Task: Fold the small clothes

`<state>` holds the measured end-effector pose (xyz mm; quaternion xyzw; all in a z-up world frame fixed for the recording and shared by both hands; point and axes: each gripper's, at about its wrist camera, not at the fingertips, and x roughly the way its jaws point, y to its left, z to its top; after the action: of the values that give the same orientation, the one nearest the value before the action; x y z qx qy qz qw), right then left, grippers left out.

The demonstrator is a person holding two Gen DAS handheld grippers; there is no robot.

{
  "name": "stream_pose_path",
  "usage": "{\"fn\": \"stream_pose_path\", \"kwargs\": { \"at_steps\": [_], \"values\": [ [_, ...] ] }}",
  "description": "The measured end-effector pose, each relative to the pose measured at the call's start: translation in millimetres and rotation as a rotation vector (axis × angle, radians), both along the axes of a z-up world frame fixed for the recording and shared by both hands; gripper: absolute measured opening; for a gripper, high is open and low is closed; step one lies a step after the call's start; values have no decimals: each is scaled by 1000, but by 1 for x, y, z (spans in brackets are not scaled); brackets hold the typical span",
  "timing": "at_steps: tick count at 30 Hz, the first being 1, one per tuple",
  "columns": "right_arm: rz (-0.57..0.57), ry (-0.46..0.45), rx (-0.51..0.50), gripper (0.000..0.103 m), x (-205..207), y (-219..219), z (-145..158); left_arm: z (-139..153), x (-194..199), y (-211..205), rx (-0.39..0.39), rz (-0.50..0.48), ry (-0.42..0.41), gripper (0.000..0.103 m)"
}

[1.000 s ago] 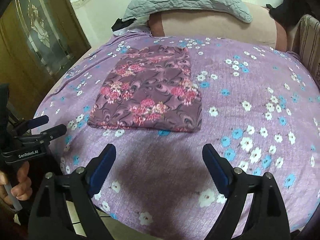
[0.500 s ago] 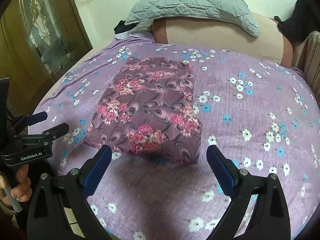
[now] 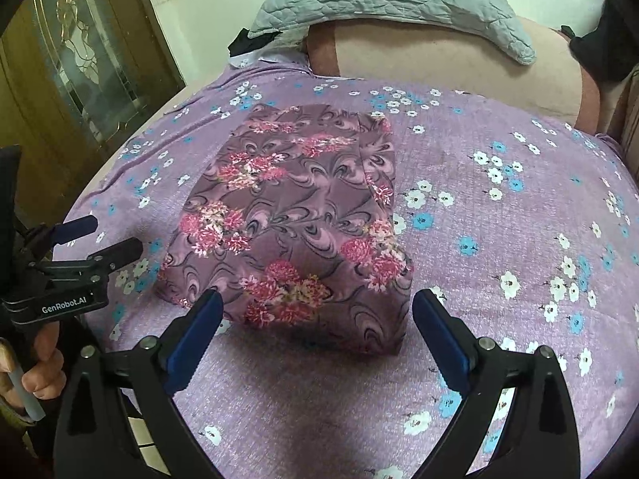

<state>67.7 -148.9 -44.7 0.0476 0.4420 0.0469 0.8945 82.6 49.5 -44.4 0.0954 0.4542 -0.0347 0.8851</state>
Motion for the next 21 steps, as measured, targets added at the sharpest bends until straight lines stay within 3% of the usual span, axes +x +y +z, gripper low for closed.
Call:
{"fn": "stream_pose_path", "kwargs": {
  "at_steps": [21],
  "values": [
    [-2,-16,18,96,23,-7,1,1,22,-6,-49,-5,-13,92]
  ]
}}
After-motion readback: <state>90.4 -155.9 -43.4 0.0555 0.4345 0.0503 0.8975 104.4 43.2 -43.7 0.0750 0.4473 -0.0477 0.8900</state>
